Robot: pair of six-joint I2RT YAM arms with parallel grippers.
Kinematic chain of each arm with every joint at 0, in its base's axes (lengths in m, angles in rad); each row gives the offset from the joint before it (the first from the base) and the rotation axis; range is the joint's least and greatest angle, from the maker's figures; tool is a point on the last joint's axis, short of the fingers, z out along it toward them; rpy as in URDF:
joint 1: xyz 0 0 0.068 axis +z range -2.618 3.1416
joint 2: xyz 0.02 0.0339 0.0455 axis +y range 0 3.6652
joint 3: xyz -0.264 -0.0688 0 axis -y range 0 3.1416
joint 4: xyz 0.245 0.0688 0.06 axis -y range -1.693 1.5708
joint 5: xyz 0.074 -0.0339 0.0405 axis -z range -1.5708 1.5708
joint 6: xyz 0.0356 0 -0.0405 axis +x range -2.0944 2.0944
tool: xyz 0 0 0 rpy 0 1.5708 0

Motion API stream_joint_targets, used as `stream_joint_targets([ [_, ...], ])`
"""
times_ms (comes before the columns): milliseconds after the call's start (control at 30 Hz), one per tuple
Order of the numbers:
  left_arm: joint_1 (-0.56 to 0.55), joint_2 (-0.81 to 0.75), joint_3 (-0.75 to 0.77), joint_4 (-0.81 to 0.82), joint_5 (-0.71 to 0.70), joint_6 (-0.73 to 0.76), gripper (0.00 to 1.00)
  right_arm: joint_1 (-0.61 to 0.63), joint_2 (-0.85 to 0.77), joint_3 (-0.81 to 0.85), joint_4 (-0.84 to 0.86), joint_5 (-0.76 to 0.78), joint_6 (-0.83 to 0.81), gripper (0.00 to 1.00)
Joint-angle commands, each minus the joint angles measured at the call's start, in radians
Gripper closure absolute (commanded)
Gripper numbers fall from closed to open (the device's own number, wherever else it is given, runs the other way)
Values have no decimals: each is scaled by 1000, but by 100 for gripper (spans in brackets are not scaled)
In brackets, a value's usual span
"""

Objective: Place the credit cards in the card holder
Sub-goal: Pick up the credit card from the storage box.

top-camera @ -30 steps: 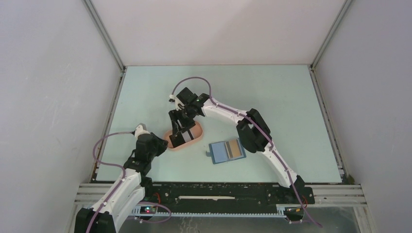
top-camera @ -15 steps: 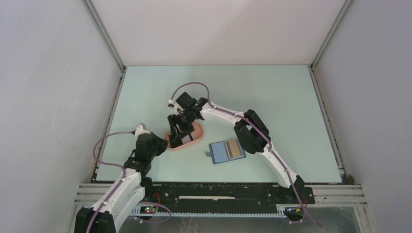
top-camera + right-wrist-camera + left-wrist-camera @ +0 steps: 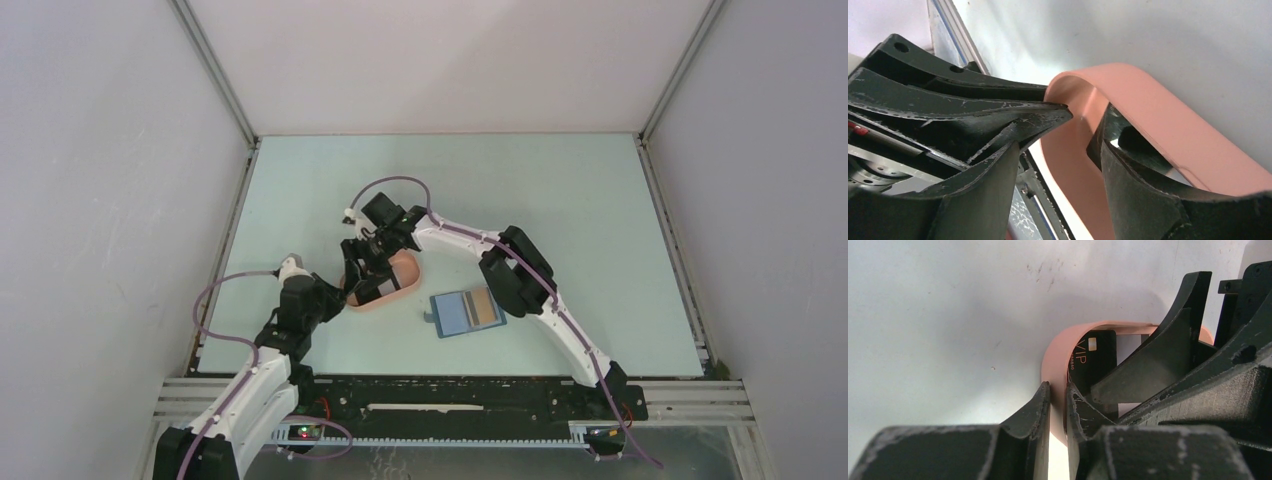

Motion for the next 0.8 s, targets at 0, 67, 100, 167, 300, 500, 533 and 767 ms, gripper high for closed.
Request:
stream_joint_targets([
  [0,0,-21,-27,50,51,-34,96,-5,4,-5,44,-44,33,30],
  [67,0,-24,-26,40,38,-33,96,-6,-5,13,4,8,-19,31],
  [100,0,-27,-26,36,33,-32,96,-7,-13,17,-11,34,-44,31],
  [167,0,-31,-28,31,24,-33,98,-10,-38,22,-29,80,-85,31],
  [300,0,-31,-30,37,19,-33,100,-16,-88,32,-63,117,-150,31],
  [500,0,-83,-64,103,11,-28,100,-19,-192,31,-125,112,-283,31],
  [533,0,-98,-71,114,8,-26,100,-21,-210,31,-139,103,-317,31],
  [767,0,-157,-115,275,4,-27,100,-53,-319,46,-247,5,-534,31],
])
